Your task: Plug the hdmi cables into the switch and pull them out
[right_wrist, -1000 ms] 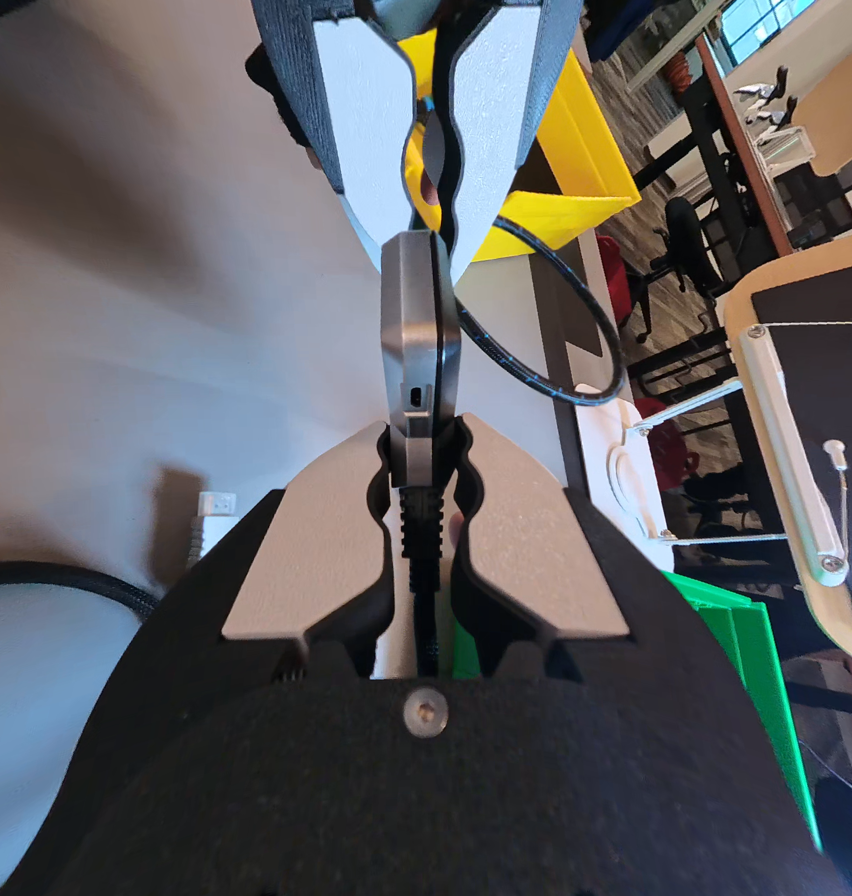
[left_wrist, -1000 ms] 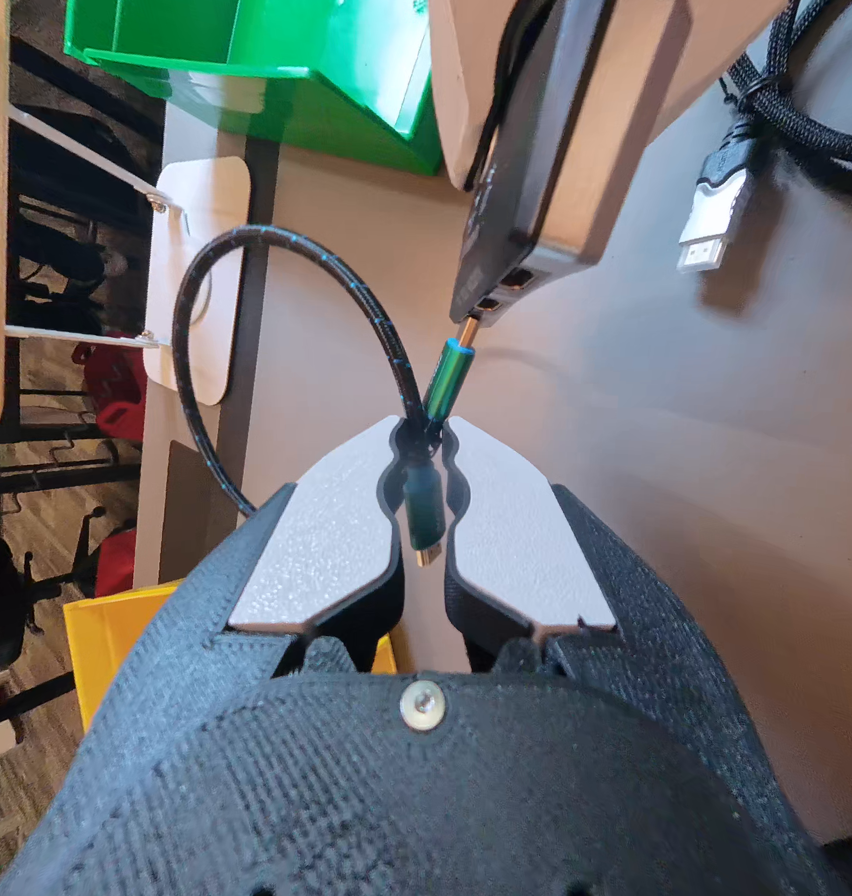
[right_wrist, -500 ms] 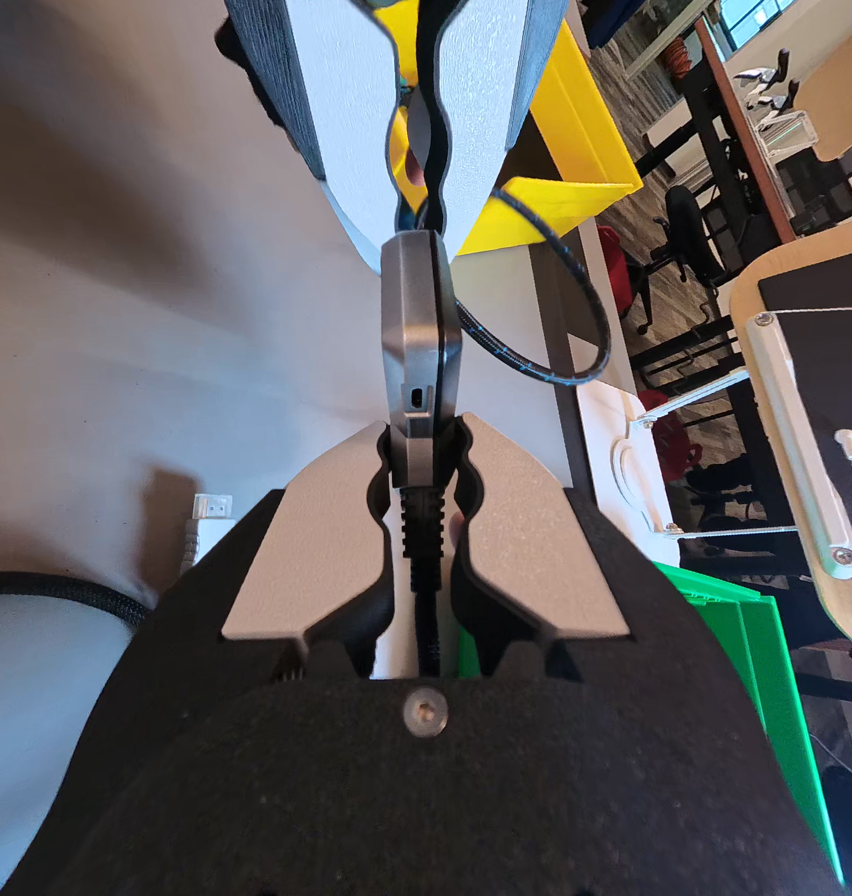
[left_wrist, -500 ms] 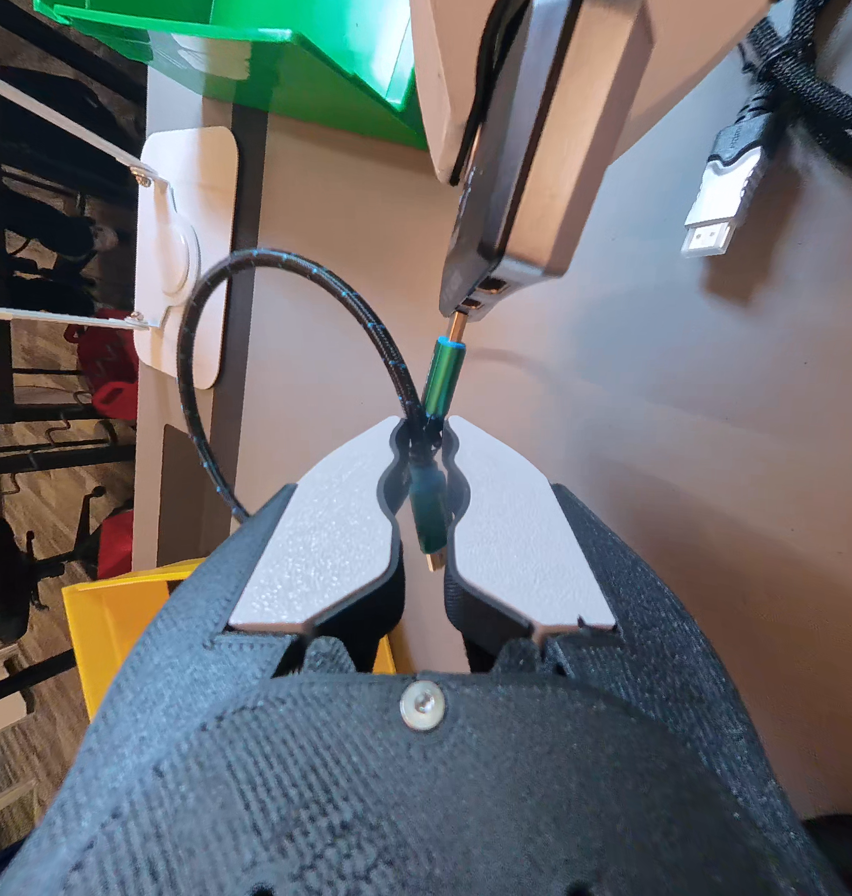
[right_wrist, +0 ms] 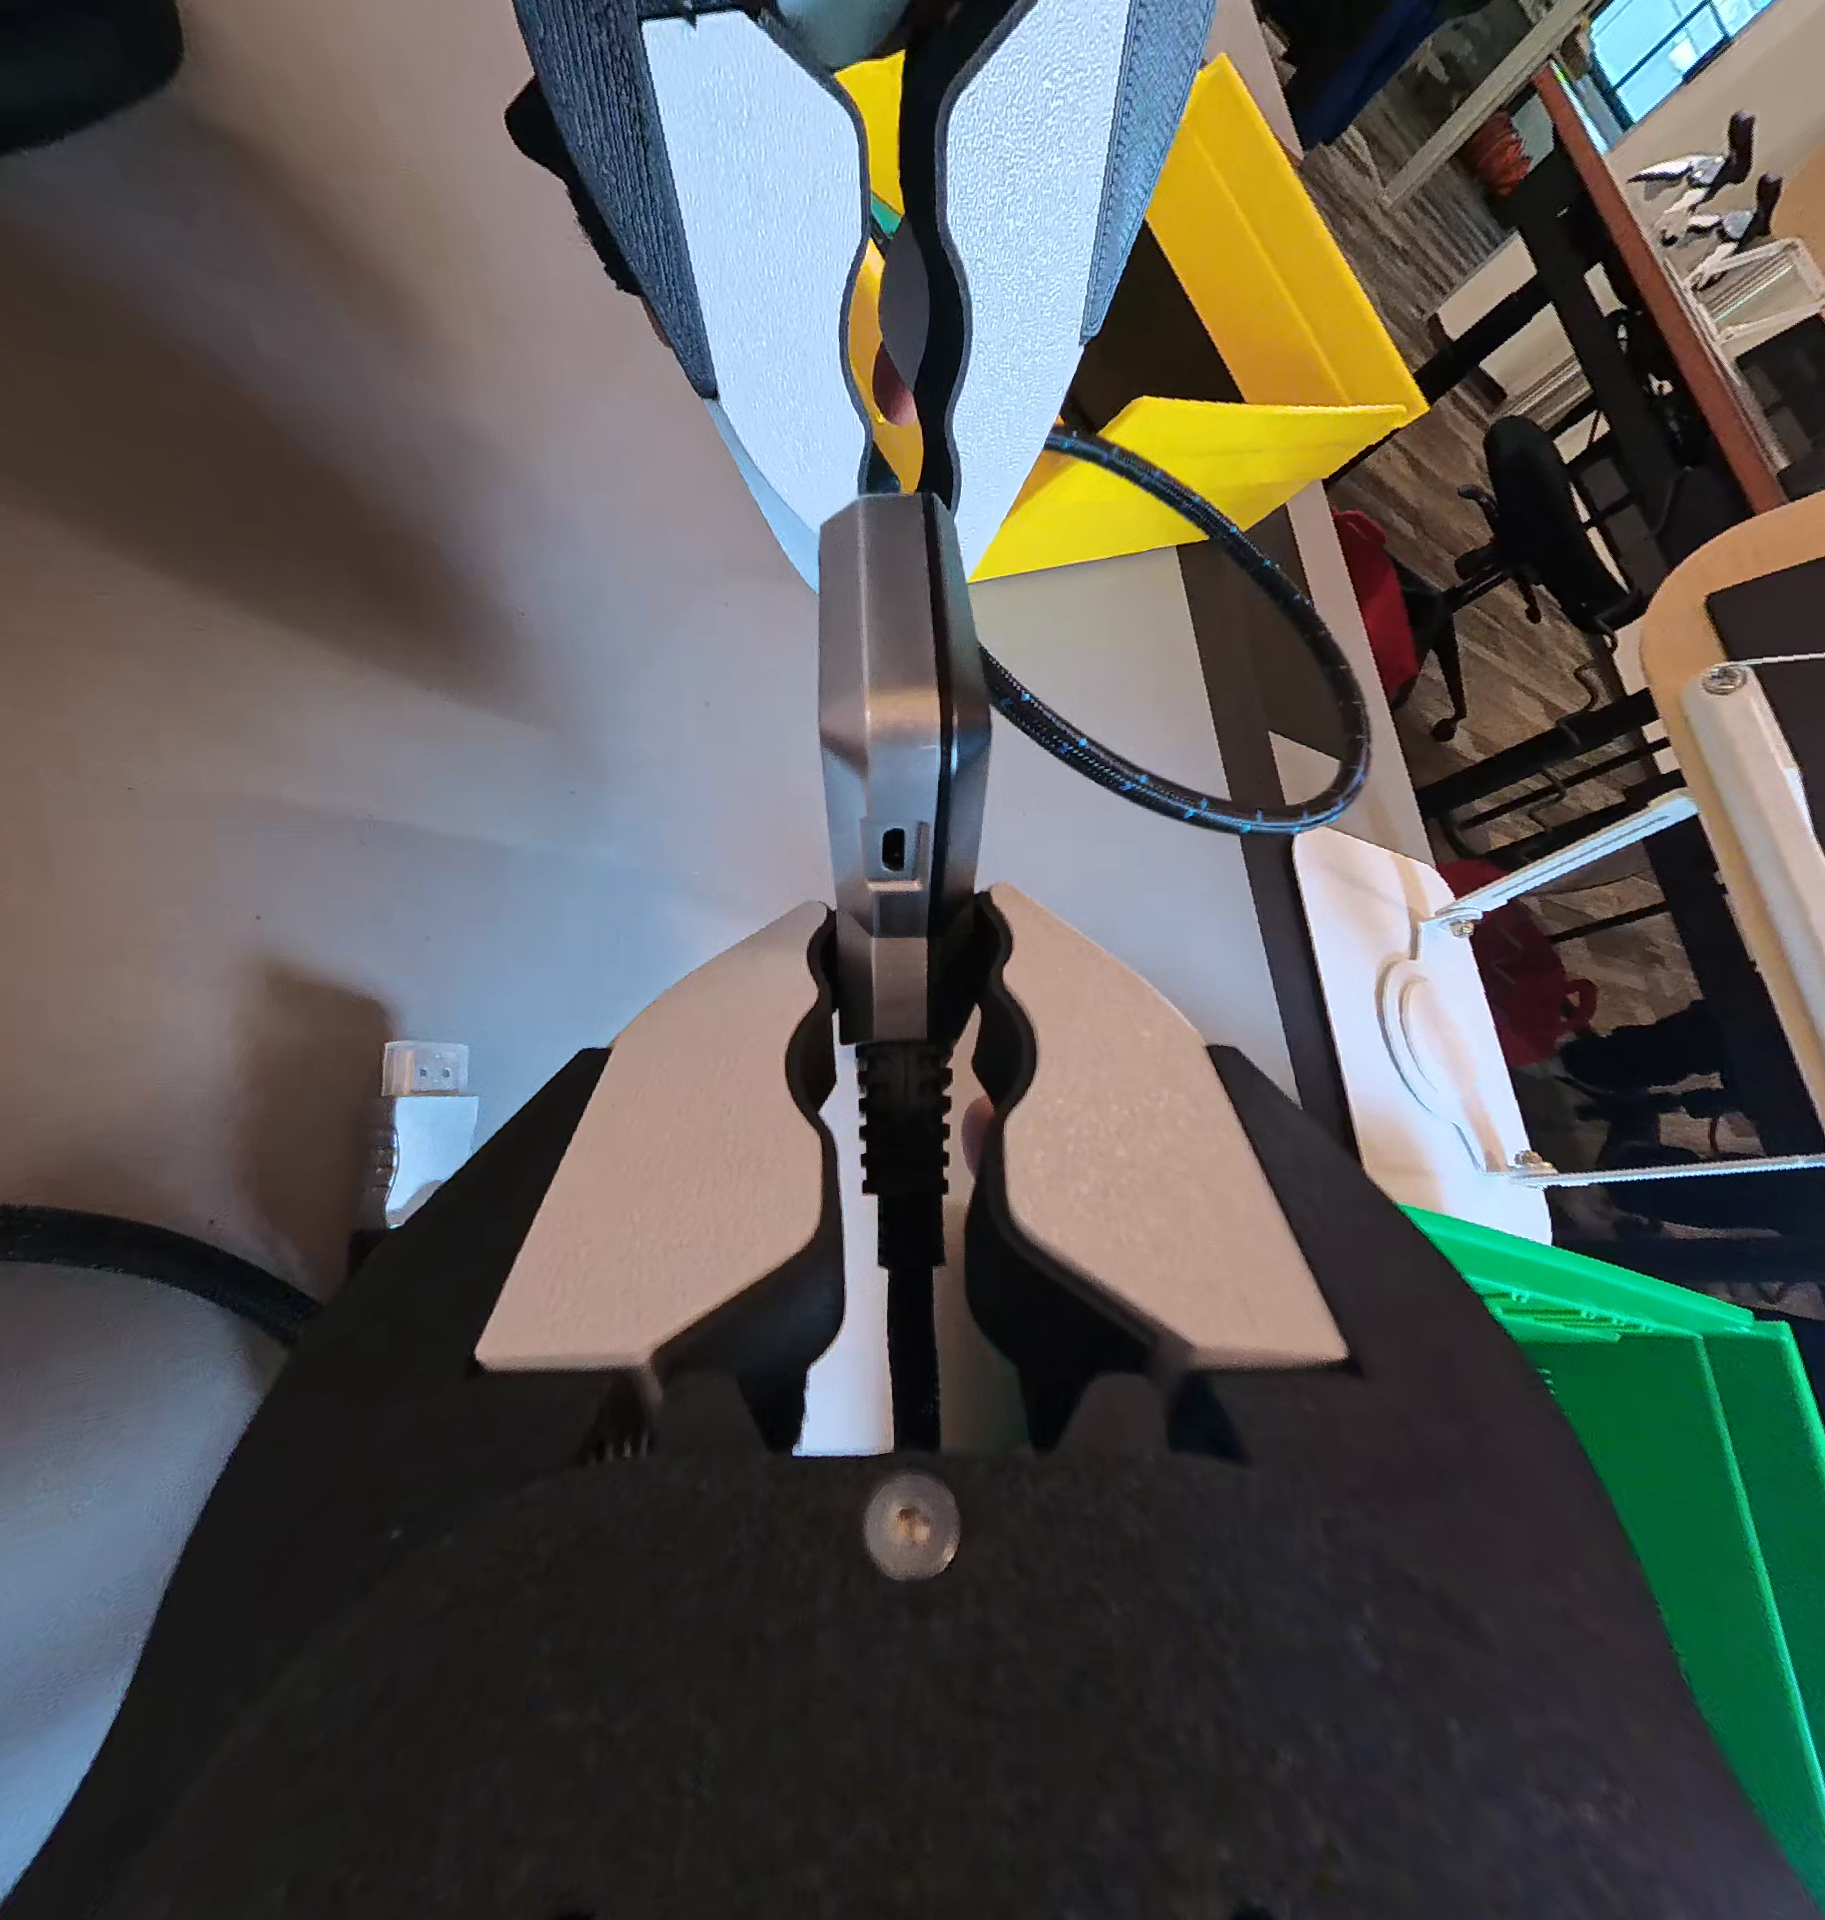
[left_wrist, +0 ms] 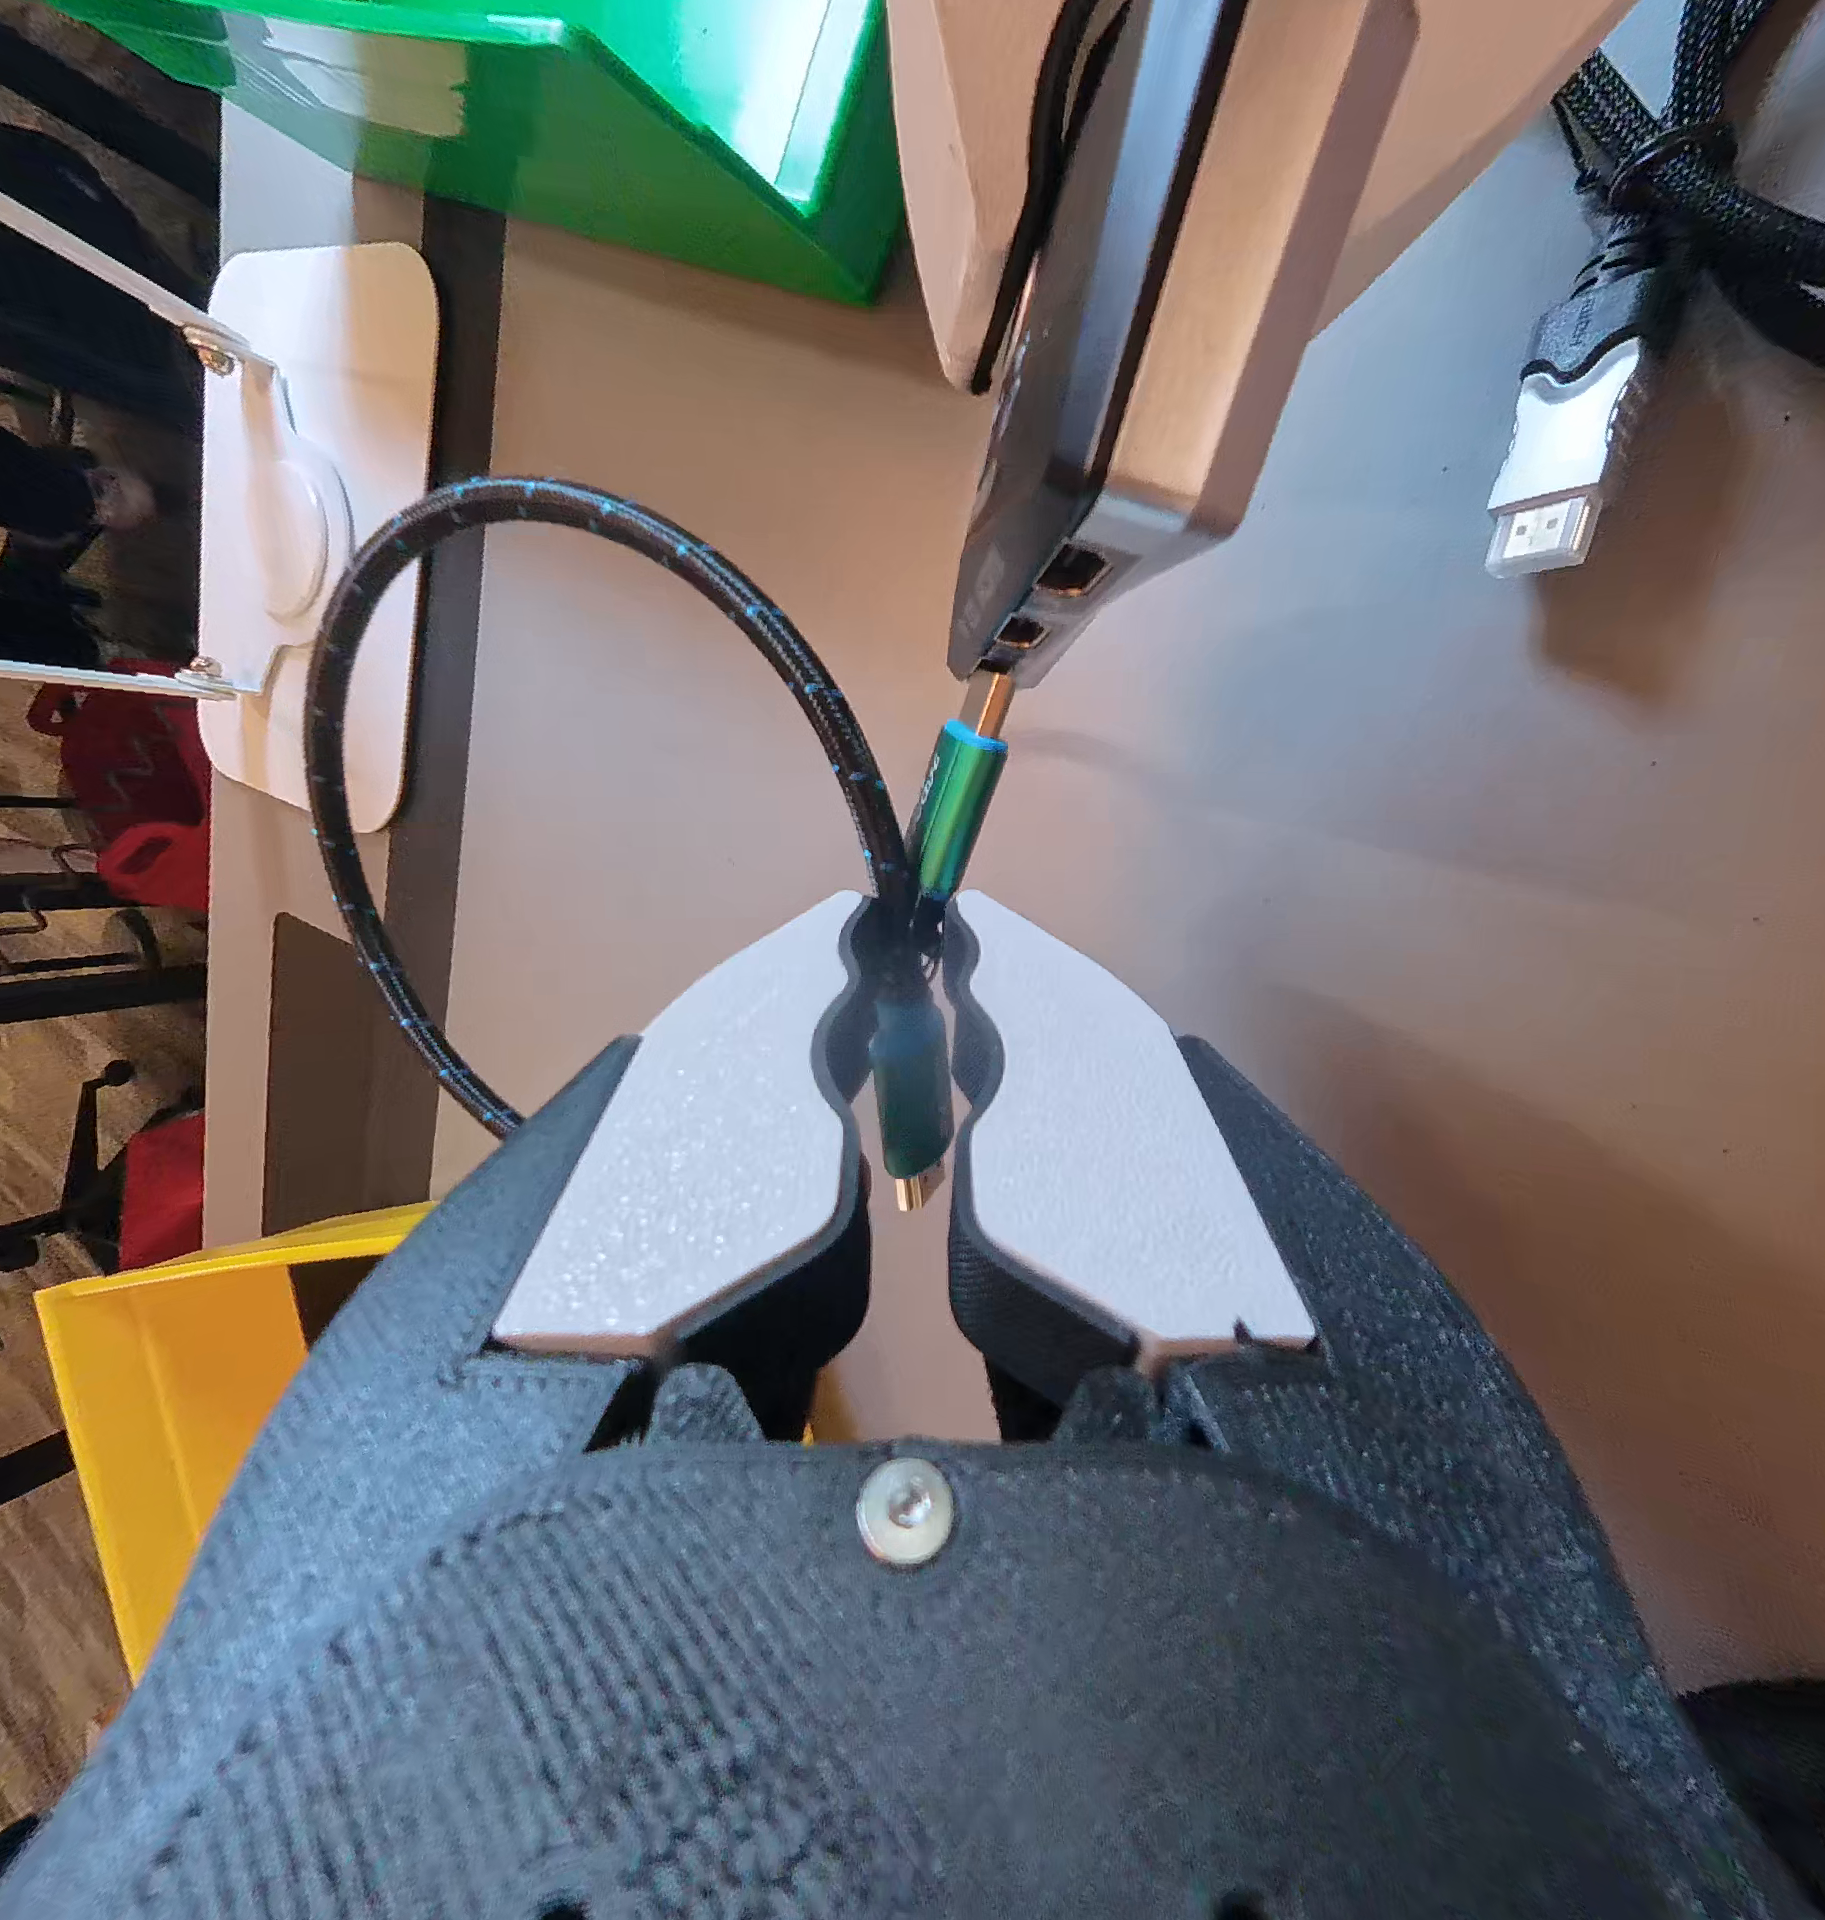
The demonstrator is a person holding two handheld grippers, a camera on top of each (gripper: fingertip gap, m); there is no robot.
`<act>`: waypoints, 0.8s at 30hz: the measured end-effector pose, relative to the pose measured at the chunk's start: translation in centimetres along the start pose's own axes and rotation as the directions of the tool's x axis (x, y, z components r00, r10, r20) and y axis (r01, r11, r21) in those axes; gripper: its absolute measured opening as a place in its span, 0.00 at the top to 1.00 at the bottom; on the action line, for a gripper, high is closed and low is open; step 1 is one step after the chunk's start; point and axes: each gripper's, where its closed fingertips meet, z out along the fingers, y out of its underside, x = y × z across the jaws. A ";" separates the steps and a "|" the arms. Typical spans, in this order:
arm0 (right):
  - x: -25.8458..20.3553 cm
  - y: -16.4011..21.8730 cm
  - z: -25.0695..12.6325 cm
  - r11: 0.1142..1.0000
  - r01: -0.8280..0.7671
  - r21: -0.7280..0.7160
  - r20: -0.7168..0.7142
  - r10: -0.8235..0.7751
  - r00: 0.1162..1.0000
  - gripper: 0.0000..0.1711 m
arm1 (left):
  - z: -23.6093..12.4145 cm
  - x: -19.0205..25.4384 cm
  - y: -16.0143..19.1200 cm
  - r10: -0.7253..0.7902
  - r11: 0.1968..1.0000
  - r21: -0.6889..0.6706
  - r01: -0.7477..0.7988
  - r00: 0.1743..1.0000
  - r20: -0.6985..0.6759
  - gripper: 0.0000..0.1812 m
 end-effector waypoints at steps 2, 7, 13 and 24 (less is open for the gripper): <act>0.0 0.1 0.1 1.000 0.004 -0.009 -0.004 -0.004 1.000 0.87 | 0.0 0.1 -0.1 -0.006 1.000 0.003 0.006 1.000 -0.003 0.94; 0.2 0.5 0.3 0.999 0.029 -0.032 -0.027 -0.030 0.999 0.87 | 0.0 0.5 -0.2 -0.077 0.997 0.017 0.078 0.995 -0.066 0.94; -0.3 0.3 0.5 0.998 0.048 -0.027 -0.009 -0.048 0.999 0.87 | 1.0 0.9 0.8 -0.147 0.989 -0.018 0.146 0.980 -0.135 0.94; -0.6 1.7 0.9 0.994 0.049 -0.096 0.006 -0.049 0.999 0.87 | 1.5 1.7 0.2 -0.192 0.977 0.041 0.209 0.948 -0.253 0.94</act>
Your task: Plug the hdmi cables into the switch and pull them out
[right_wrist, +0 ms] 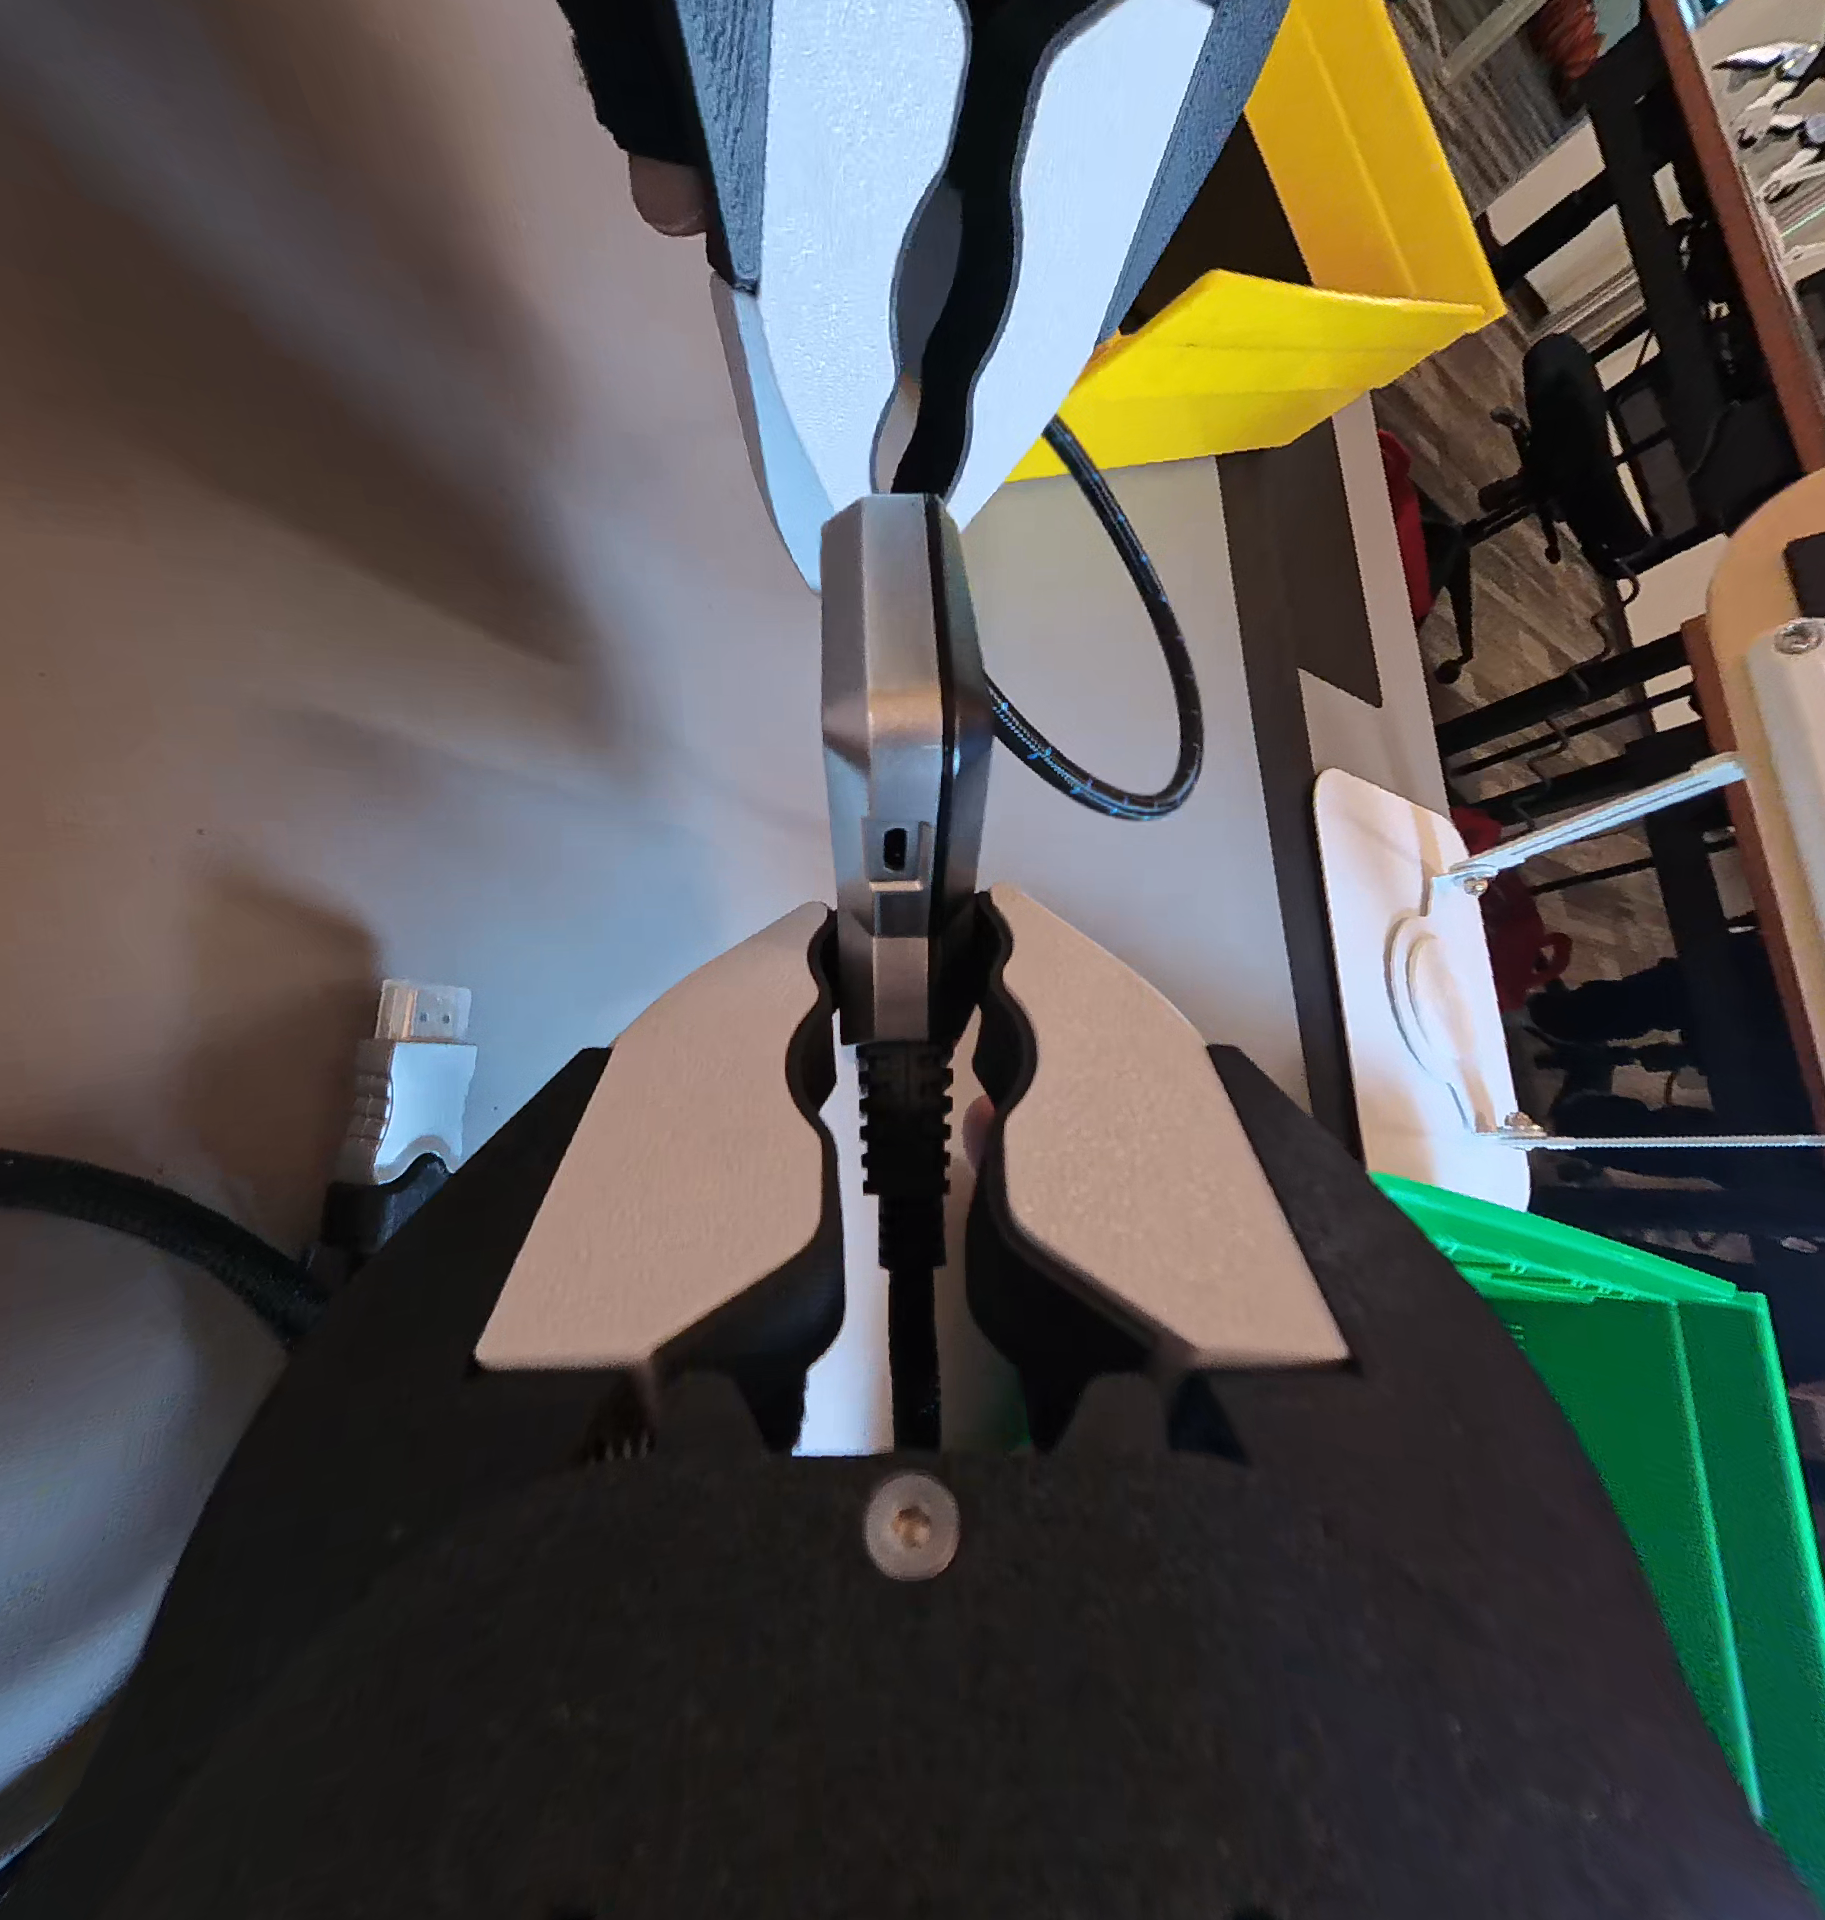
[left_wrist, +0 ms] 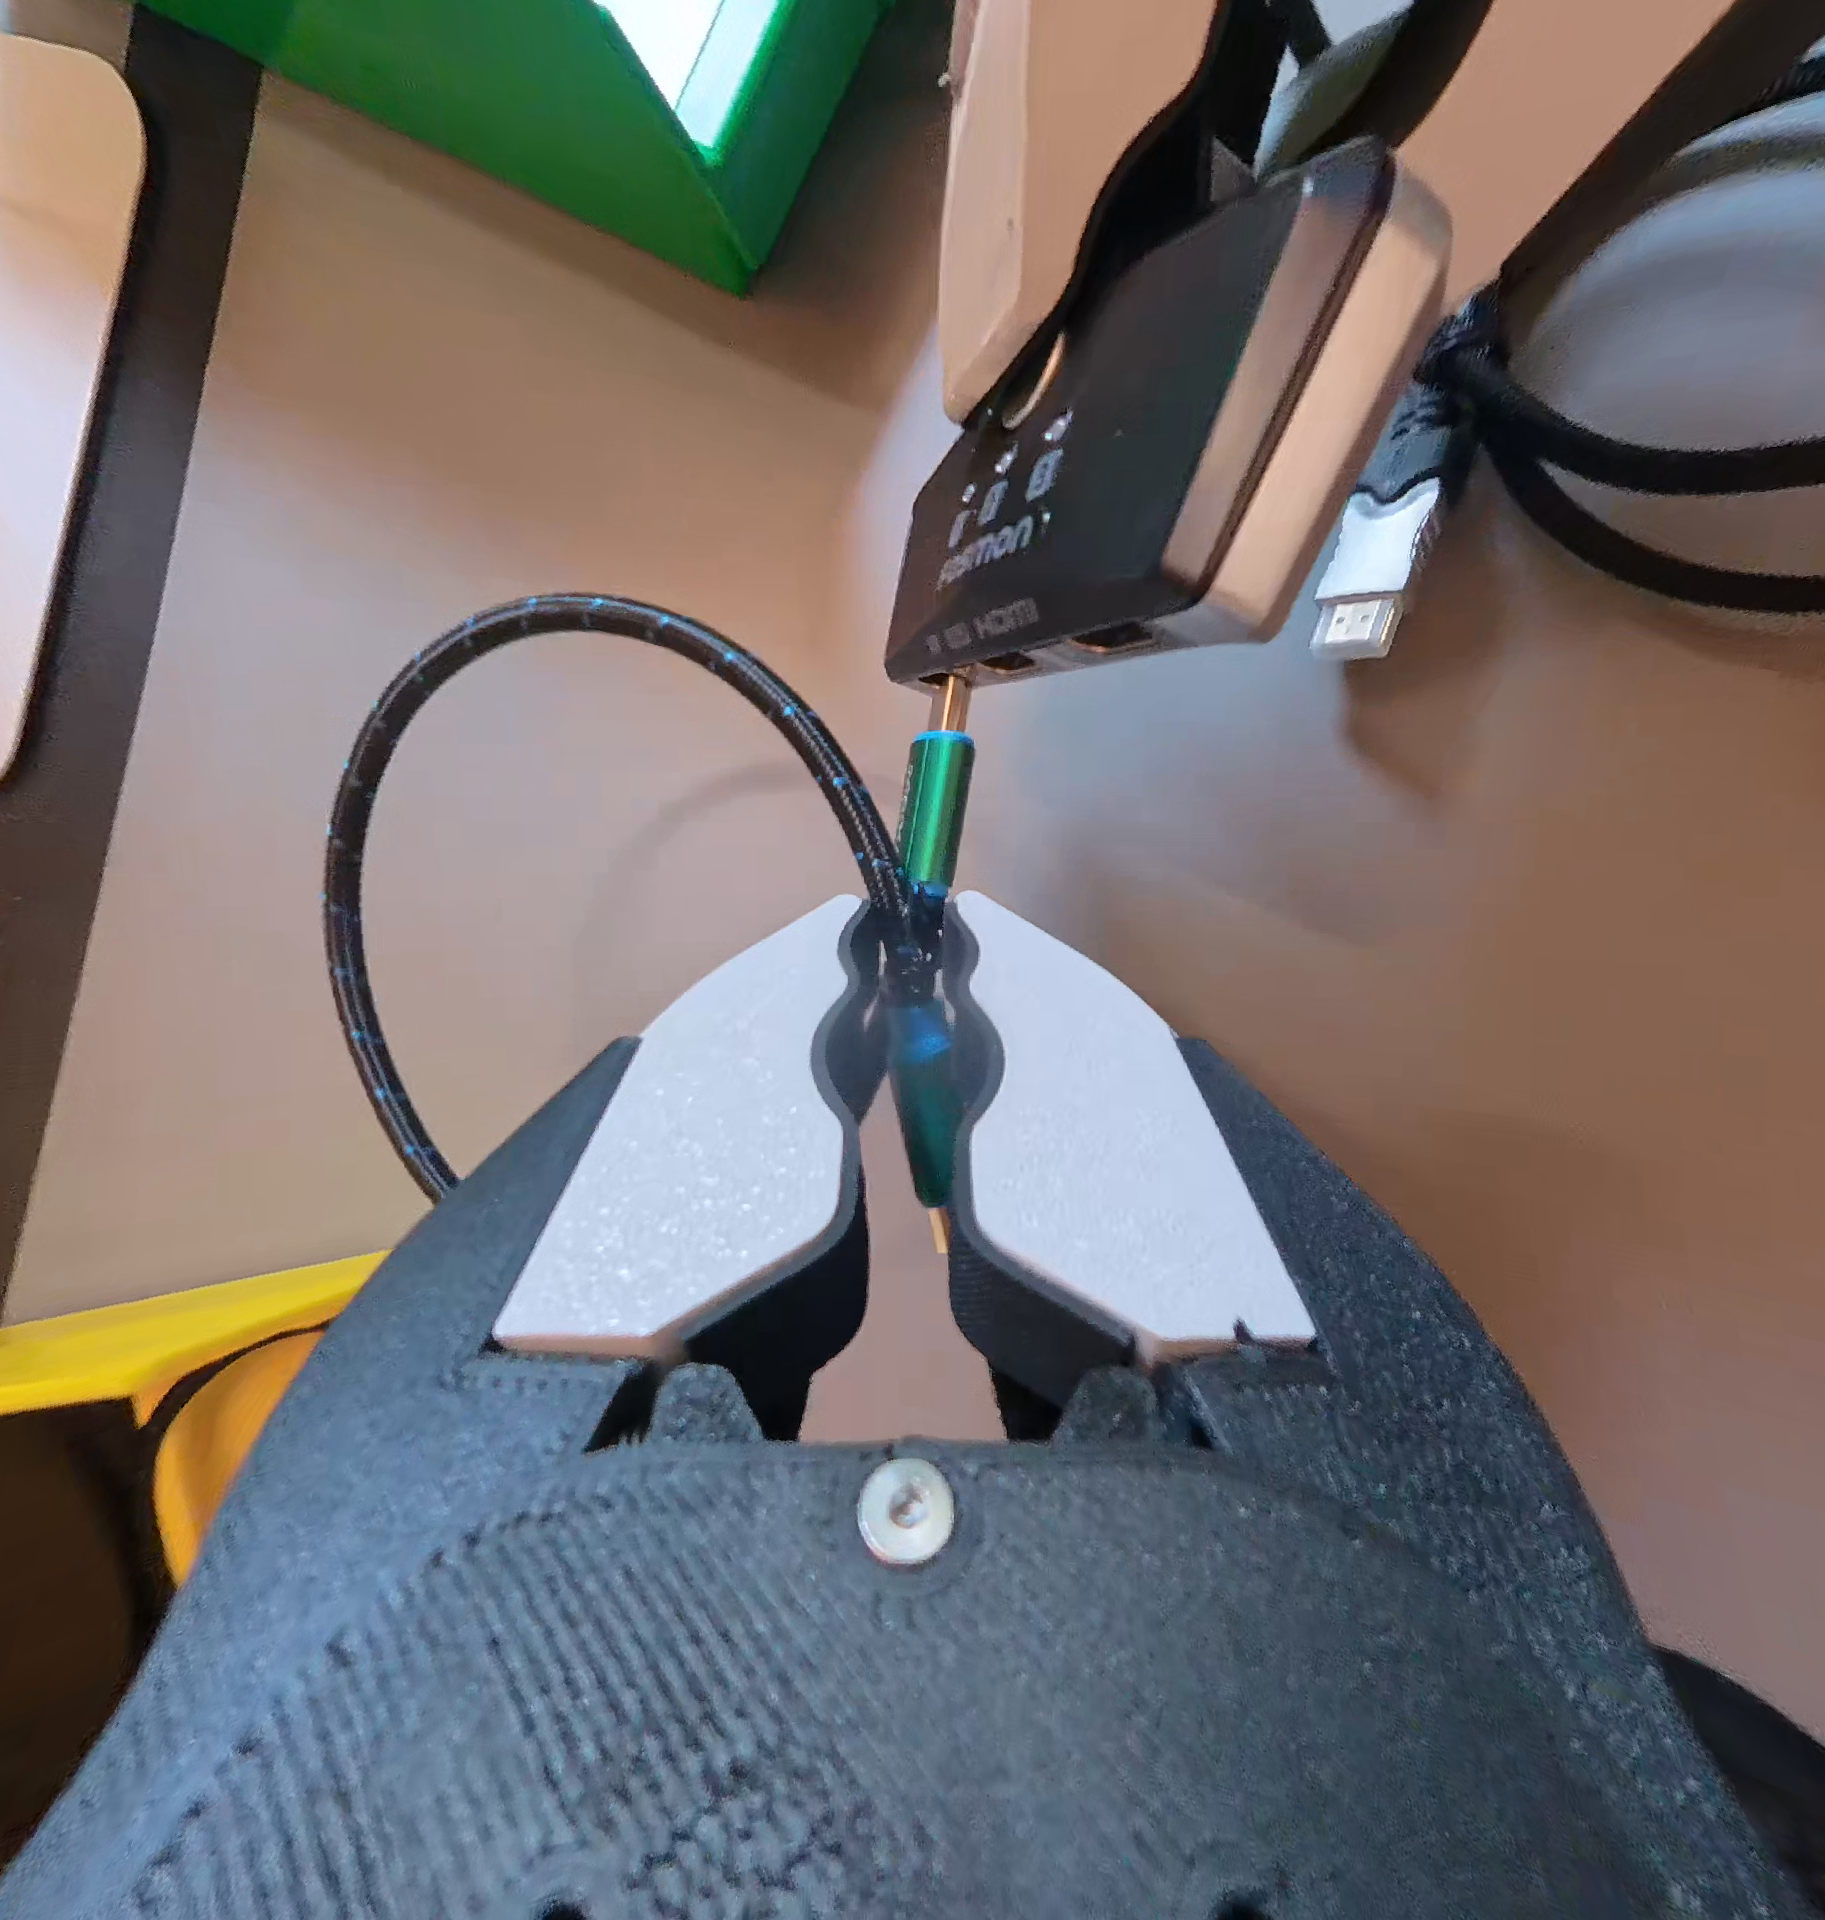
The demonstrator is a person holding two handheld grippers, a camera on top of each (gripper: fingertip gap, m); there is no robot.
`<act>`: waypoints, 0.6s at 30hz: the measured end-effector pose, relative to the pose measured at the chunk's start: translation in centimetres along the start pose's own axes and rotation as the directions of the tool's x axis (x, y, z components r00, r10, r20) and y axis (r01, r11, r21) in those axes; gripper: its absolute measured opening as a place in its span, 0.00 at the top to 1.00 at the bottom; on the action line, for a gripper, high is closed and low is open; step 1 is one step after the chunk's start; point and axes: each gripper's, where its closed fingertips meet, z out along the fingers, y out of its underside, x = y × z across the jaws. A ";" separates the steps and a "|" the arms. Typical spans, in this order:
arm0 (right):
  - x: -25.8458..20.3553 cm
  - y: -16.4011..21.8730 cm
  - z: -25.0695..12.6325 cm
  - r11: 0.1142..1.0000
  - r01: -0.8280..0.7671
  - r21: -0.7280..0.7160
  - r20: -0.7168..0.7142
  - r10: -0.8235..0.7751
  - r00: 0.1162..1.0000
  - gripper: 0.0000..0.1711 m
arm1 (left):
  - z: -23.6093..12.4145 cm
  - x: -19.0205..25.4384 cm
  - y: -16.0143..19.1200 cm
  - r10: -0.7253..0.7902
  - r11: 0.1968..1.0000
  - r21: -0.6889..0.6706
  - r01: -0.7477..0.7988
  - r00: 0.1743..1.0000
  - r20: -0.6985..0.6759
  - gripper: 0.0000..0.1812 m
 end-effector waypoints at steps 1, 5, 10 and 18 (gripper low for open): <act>-0.1 0.1 0.0 1.000 -0.005 -0.003 0.007 0.005 1.000 0.87 | 0.2 -0.1 -0.1 -0.016 1.000 0.014 0.017 1.000 -0.014 0.94; -1.0 0.7 0.5 0.999 -0.046 -0.026 0.071 0.047 0.996 0.87 | 1.3 0.5 0.8 -0.014 0.999 -0.030 0.012 0.998 -0.062 0.94; -2.0 2.1 1.1 0.994 -0.077 -0.081 0.127 0.087 0.988 0.87 | 3.6 1.5 1.6 0.039 0.997 -0.067 -0.047 0.994 -0.105 0.93; -2.2 2.7 0.8 0.988 -0.115 -0.100 0.162 0.130 0.978 0.87 | 5.5 2.7 1.9 0.222 0.971 -0.061 -0.229 0.969 -0.107 0.80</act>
